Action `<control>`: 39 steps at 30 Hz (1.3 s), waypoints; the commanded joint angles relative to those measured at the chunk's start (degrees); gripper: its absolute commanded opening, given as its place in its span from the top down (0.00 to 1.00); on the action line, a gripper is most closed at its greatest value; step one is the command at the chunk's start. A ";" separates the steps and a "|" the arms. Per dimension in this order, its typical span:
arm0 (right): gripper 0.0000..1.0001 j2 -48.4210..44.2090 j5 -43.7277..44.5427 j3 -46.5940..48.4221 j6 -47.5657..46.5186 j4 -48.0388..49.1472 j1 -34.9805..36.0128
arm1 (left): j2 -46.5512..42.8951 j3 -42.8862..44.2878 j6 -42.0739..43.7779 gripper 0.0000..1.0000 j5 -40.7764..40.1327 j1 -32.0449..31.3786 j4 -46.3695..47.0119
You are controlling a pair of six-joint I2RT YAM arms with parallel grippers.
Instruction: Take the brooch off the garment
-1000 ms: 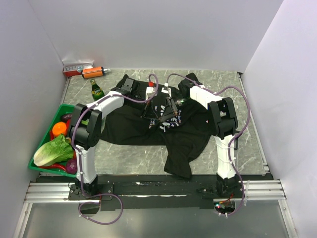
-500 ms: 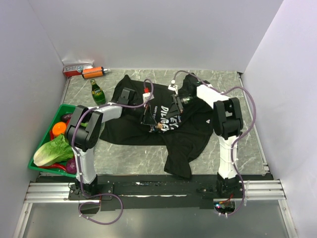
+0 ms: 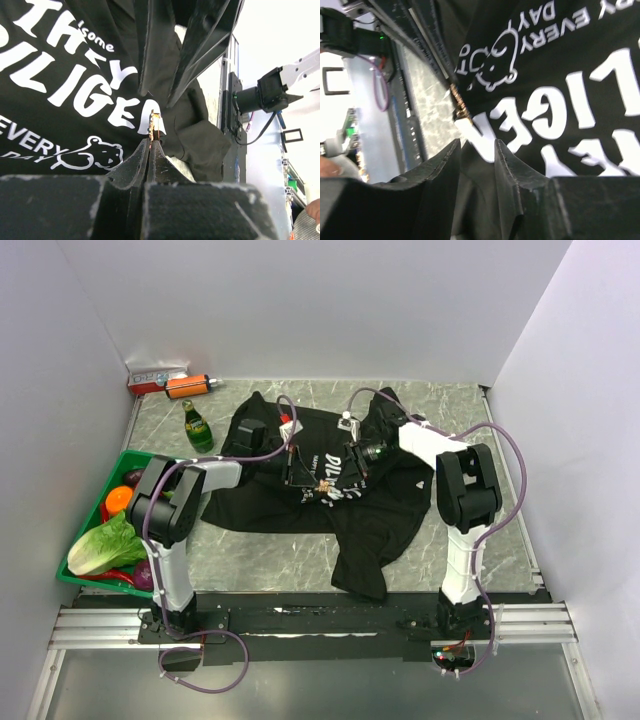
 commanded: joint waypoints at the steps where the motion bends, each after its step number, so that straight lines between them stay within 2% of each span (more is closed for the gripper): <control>1: 0.60 -3.08 1.71 0.07 1.87 6.33 1.32 | -3.47 -0.32 -2.40 0.99 1.42 0.66 3.93; 14: 0.63 -0.62 -3.22 2.35 2.75 6.07 3.52 | -3.99 -2.34 -5.38 0.99 2.74 1.10 8.67; 24: 0.65 -0.09 -4.18 4.02 1.78 5.02 4.58 | -3.55 -1.73 -5.30 0.99 2.91 1.37 8.15; 34: 0.80 0.61 -3.30 5.60 1.70 5.02 4.84 | -3.03 -0.94 -5.74 0.99 3.27 1.46 7.97; 39: 0.82 0.70 -2.35 6.31 -0.32 3.87 5.81 | -2.50 -0.50 -7.05 0.99 3.53 1.46 8.50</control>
